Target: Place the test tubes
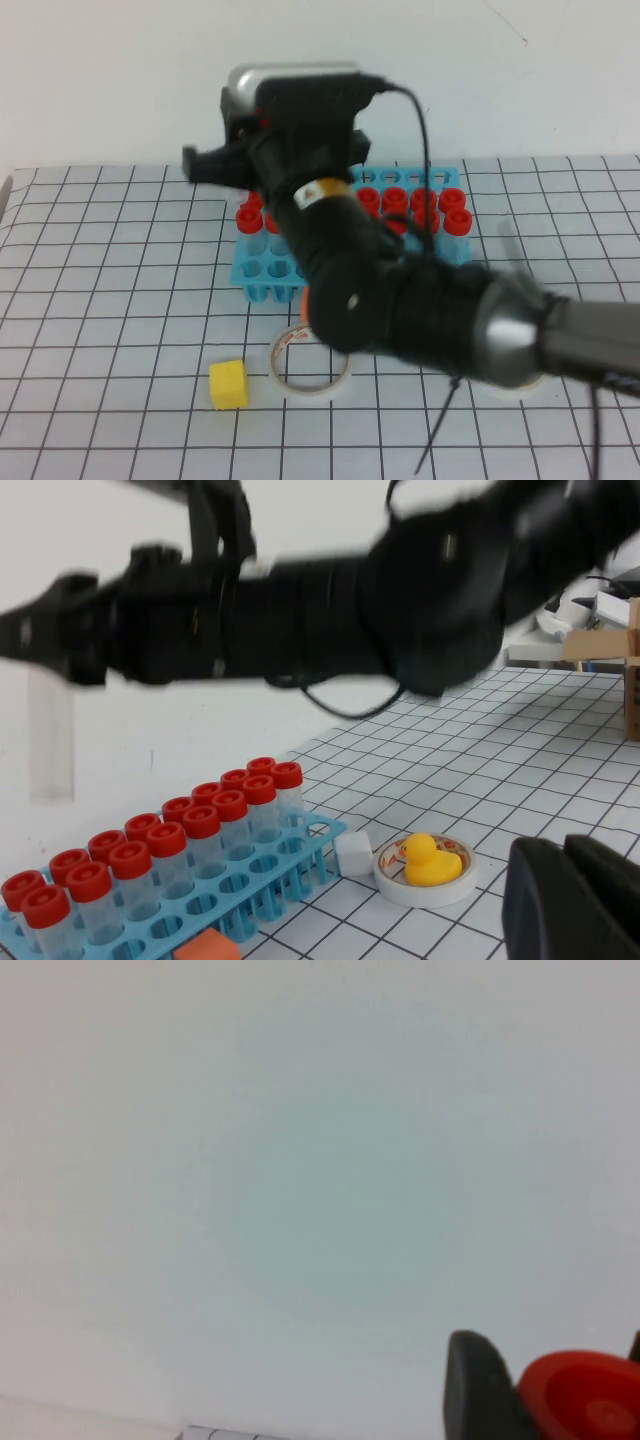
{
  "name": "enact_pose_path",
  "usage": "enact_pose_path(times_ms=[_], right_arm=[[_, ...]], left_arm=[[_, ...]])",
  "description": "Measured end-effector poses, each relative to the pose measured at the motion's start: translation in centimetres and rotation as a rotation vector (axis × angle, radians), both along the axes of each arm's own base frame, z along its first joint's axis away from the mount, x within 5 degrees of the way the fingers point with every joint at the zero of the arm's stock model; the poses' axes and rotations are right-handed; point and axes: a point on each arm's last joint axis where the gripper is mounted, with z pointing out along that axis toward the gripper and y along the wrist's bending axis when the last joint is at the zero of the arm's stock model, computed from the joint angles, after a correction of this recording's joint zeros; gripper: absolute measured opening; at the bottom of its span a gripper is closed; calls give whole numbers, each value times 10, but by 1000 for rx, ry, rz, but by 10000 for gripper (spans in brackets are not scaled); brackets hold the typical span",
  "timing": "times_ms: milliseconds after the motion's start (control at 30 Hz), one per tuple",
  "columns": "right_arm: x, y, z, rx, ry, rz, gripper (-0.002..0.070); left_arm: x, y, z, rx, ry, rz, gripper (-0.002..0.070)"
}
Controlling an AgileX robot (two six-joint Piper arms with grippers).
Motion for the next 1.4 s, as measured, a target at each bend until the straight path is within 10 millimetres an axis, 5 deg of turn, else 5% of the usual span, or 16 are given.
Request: enact_pose_path(times_ms=[333,767,1400], right_arm=[[0,30,-53,-207,-119,146,272],[38,8,-105,-222,1,68,272],[36,16,-105,-271,-88,173,272]], left_arm=[[0,0,0,-1,1,0,-1],[0,0,0,-12,13,-2,-1],[0,0,0,-15,16,-3,-1]])
